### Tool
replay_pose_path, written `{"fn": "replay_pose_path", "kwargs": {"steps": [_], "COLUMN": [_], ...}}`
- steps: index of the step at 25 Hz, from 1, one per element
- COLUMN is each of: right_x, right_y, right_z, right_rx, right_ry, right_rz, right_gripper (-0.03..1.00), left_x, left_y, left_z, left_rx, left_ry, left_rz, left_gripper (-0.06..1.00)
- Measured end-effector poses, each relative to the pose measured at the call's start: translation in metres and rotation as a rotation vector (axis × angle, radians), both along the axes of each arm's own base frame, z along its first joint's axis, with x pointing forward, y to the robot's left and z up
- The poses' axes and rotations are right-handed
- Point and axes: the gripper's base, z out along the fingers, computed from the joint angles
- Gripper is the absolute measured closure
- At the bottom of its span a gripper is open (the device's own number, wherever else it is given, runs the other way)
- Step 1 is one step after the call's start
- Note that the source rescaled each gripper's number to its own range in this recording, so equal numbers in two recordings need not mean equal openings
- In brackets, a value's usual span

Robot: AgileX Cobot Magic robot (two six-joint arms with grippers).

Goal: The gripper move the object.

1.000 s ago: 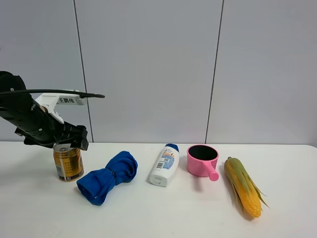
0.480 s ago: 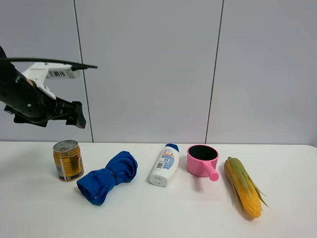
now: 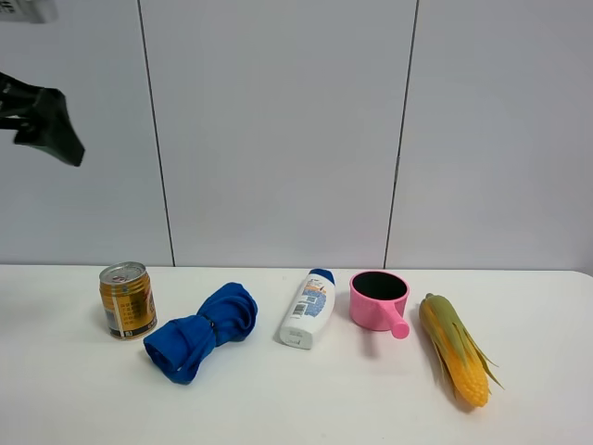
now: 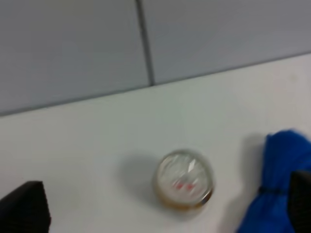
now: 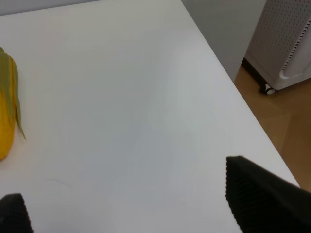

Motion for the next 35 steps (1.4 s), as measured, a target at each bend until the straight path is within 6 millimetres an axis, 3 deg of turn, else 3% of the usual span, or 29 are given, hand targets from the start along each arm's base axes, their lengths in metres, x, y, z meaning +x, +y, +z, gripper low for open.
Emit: {"fn": "replay_pose_path", "kwargs": {"steps": [8, 12, 17, 20, 23, 27, 35], "right_x": [0.0, 0.0, 0.0, 0.0, 0.0, 0.0, 0.0], "right_y": [0.0, 0.0, 0.0, 0.0, 0.0, 0.0, 0.0], "right_z": [0.0, 0.0, 0.0, 0.0, 0.0, 0.0, 0.0], "right_rx": [0.0, 0.0, 0.0, 0.0, 0.0, 0.0, 0.0], "right_ry": [0.0, 0.0, 0.0, 0.0, 0.0, 0.0, 0.0], "right_rz": [0.0, 0.0, 0.0, 0.0, 0.0, 0.0, 0.0], "right_gripper": [-0.03, -0.03, -0.03, -0.03, -0.03, -0.03, -0.03], "left_x": [-0.058, -0.098, -0.157, -0.187, -0.215, -0.24, -0.245], "left_y": [0.045, 0.048, 0.048, 0.047, 0.046, 0.042, 0.036], "left_z": [0.025, 0.045, 0.057, 0.063, 0.051, 0.016, -0.033], "left_rx": [0.103, 0.104, 0.095, 0.071, 0.058, 0.021, -0.049], "left_ry": [0.134, 0.116, 0.162, 0.105, 0.052, 0.055, 0.017], "left_rz": [0.145, 0.177, 0.226, 0.253, 0.262, 0.247, 0.214], "left_gripper": [-0.04, -0.04, -0.04, -0.04, -0.04, -0.04, -0.04]}}
